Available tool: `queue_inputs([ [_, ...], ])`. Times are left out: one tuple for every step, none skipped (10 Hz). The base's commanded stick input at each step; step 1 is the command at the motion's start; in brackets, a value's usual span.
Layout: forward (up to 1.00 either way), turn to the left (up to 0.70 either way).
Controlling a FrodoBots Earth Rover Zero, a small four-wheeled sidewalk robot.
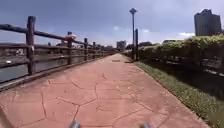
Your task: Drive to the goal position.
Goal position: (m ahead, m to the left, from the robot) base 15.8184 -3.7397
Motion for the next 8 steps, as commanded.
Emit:
queue_inputs([
  [0.70,0.00],
  [0.70,0.00],
  [0.70,0.00],
  [0.70,0.00],
  [0.70,0.00],
  [0.70,0.00],
  [0.70,0.00],
  [0.70,0.00],
])
